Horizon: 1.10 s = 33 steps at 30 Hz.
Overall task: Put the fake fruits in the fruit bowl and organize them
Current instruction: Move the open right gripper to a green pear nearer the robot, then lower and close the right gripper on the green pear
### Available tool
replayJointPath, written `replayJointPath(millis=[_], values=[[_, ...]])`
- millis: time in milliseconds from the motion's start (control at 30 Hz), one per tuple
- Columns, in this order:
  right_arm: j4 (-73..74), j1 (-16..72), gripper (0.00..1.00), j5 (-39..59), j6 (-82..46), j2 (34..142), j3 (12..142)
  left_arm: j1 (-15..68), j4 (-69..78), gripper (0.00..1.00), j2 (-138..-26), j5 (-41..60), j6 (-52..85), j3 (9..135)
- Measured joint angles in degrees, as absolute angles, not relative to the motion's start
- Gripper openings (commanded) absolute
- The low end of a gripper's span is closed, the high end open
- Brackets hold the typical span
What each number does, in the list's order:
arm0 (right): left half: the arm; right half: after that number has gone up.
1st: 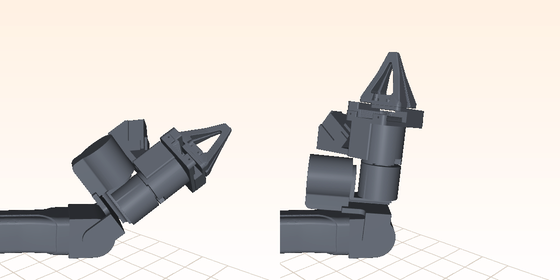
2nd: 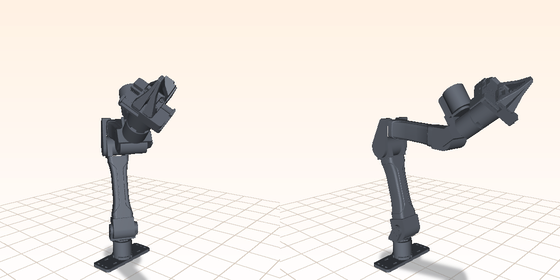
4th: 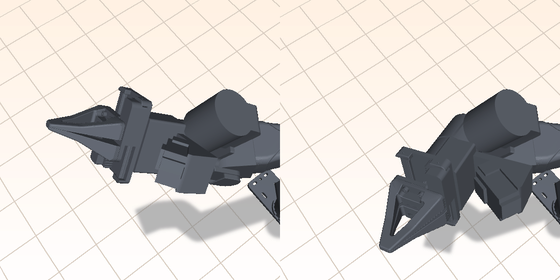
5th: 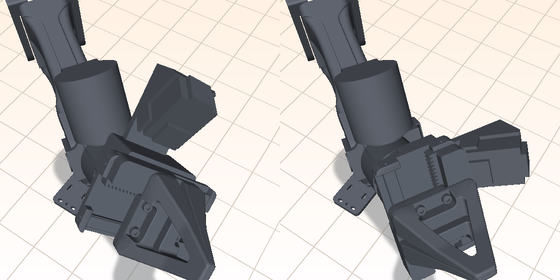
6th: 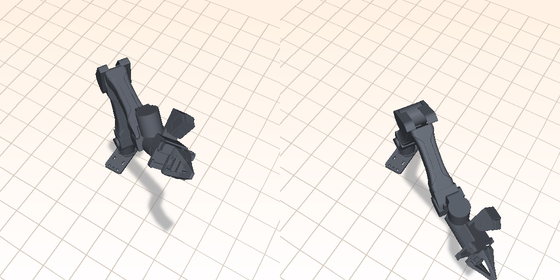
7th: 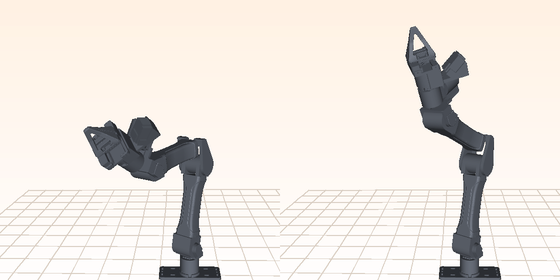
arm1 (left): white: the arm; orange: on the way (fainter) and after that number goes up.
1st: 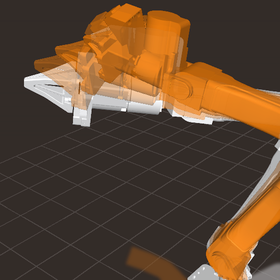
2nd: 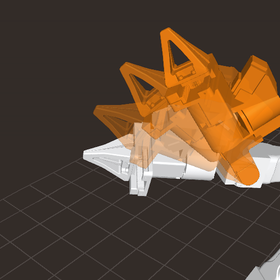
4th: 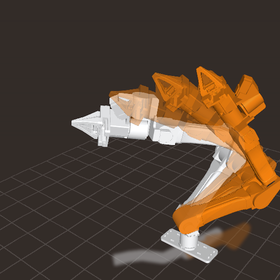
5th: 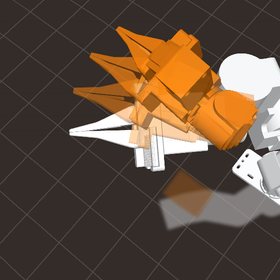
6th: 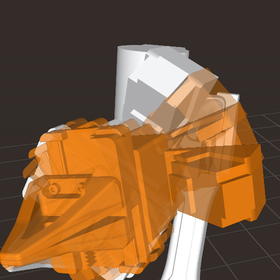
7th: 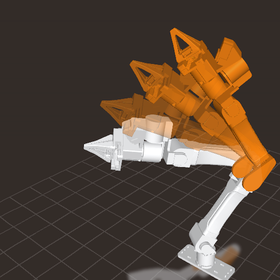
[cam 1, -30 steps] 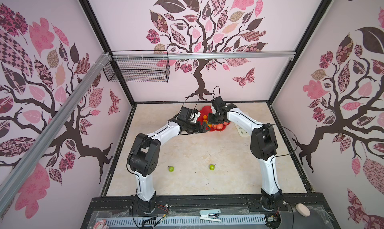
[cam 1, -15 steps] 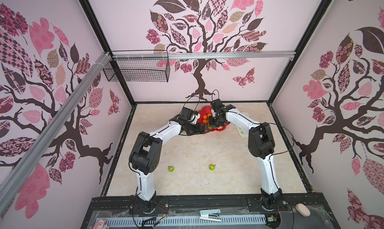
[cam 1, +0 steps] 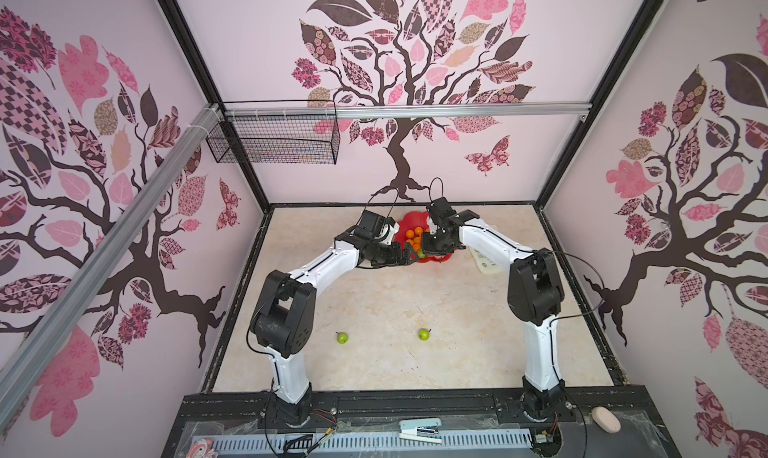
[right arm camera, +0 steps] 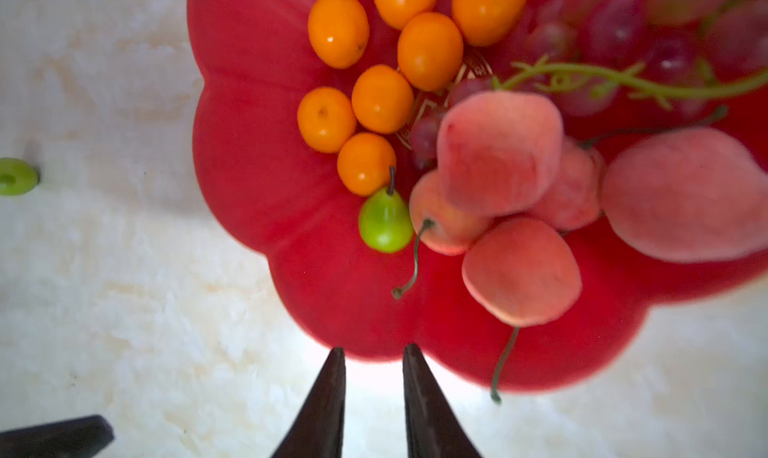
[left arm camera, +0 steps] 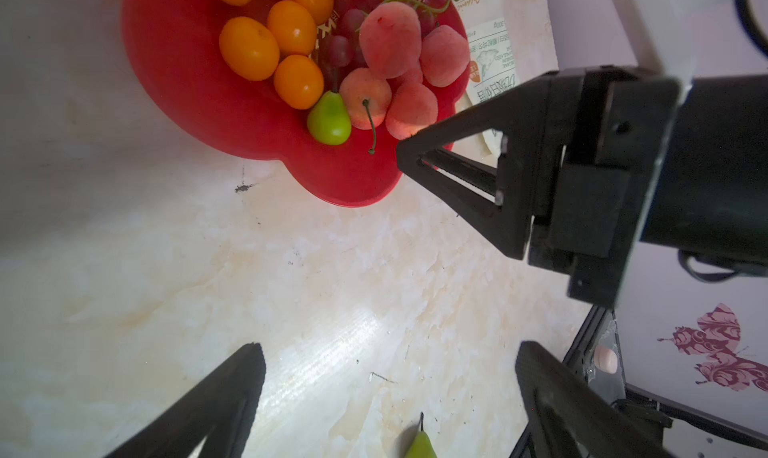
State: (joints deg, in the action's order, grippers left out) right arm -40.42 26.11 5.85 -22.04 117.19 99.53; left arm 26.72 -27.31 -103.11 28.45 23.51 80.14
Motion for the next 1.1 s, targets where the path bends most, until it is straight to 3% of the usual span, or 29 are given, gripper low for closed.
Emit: replayJointPath(millis=[400, 800, 1100], values=[[-32.23, 27.88, 0.28, 7.18, -26.33, 90.30, 70.35, 29.87, -28.58, 0.98, -82.85, 24.14, 25.56, 63.35], [-31.62, 42.17, 0.33, 5.69, -31.83, 88.29, 60.69, 33.61, -29.36, 0.98, -67.44, 20.86, 25.74, 50.17], [-32.14, 47.70, 0.40, 5.65, -34.83, 91.00, 58.11, 38.02, -29.26, 0.98, -65.47, 19.40, 27.03, 44.99]])
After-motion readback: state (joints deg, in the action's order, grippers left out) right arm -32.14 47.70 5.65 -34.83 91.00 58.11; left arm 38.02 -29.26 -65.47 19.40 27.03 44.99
